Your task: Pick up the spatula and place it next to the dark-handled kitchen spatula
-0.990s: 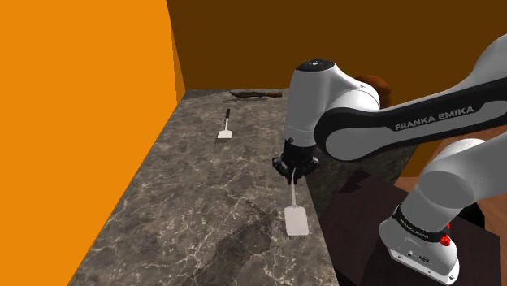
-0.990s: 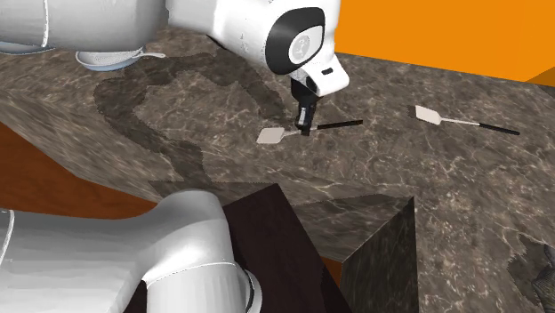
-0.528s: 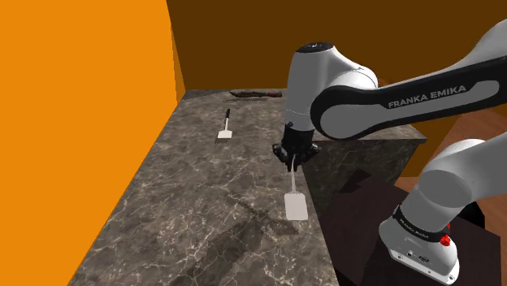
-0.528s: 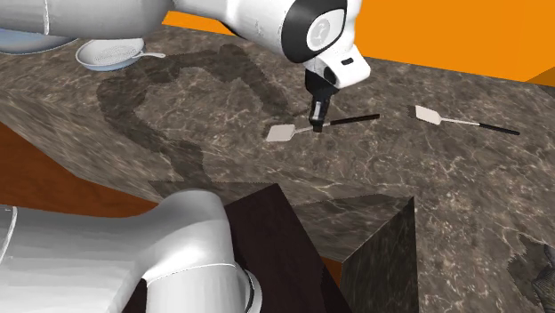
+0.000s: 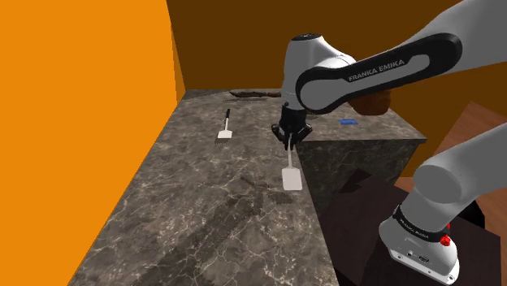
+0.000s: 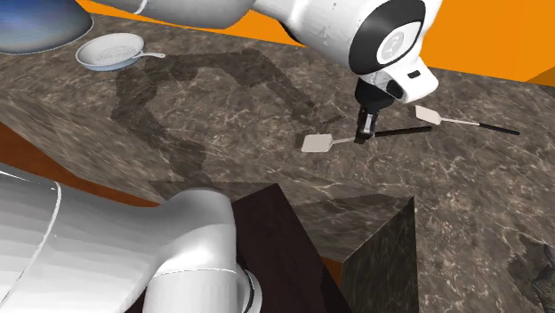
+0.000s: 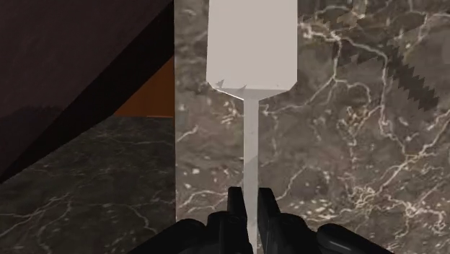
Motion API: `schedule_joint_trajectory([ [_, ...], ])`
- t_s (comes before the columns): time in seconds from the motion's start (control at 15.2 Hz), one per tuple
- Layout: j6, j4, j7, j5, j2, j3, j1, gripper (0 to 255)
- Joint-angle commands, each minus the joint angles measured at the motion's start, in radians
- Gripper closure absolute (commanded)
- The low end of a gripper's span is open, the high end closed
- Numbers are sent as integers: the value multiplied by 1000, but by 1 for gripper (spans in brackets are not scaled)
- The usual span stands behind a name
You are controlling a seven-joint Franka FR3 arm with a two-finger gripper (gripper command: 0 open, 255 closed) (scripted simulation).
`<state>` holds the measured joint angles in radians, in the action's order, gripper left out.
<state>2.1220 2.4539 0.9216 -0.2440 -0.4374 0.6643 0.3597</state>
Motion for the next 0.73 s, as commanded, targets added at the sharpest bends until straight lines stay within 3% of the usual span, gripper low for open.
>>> schedule_joint_trajectory([
  [0.0, 11, -30, -27, 35, 46, -16, 37, 255],
  [0.66, 34, -241, -112, 220, 314, -76, 189, 255],
])
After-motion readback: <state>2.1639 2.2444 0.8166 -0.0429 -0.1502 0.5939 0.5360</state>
